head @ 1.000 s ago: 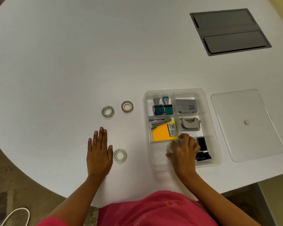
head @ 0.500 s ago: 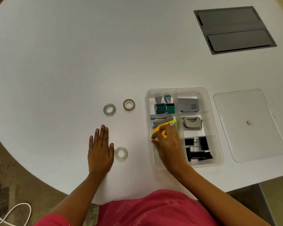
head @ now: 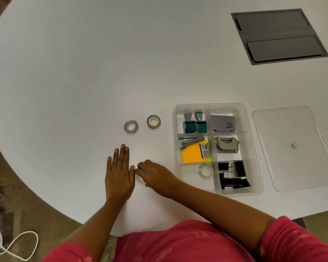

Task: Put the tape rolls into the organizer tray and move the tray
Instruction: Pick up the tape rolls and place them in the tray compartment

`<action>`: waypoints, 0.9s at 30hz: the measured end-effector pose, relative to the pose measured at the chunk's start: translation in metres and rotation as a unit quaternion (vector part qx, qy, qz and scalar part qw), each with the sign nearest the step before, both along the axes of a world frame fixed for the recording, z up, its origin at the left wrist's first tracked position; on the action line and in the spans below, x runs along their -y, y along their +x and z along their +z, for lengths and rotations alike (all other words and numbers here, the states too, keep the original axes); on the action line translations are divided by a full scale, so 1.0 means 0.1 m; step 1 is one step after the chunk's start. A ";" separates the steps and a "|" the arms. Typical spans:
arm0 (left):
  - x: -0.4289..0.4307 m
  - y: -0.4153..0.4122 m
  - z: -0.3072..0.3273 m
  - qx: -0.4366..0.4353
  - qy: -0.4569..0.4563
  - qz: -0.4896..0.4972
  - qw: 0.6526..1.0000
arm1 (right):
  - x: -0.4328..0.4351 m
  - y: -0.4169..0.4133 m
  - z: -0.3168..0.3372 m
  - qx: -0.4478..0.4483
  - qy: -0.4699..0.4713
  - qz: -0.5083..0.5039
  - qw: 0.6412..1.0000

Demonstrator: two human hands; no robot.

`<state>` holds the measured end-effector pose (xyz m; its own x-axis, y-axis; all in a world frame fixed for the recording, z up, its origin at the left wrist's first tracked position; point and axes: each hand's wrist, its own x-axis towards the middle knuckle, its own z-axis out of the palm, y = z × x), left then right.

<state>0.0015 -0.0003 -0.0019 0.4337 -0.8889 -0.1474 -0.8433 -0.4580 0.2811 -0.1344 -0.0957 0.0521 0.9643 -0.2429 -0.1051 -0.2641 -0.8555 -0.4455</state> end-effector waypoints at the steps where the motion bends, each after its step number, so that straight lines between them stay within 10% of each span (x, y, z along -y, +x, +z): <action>1: 0.00 0.00 0.00 0.000 0.000 -0.001 1.000 | 0.01 0.00 -0.01 0.010 -0.008 0.002 1.000; 14: 0.00 -0.01 0.02 -0.003 -0.007 0.002 1.000 | 0.20 -0.72 0.57 0.079 0.025 -0.304 0.949; 27: 0.00 -0.01 0.00 -0.002 -0.008 0.003 1.000 | 0.20 -1.24 0.29 -0.141 -0.153 -0.419 0.884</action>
<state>0.0009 -0.0005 -0.0018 0.4392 -0.8882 -0.1351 -0.8390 -0.4593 0.2919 -0.2586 -0.1153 0.0808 0.3780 -0.9182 -0.1184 -0.9258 -0.3756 -0.0430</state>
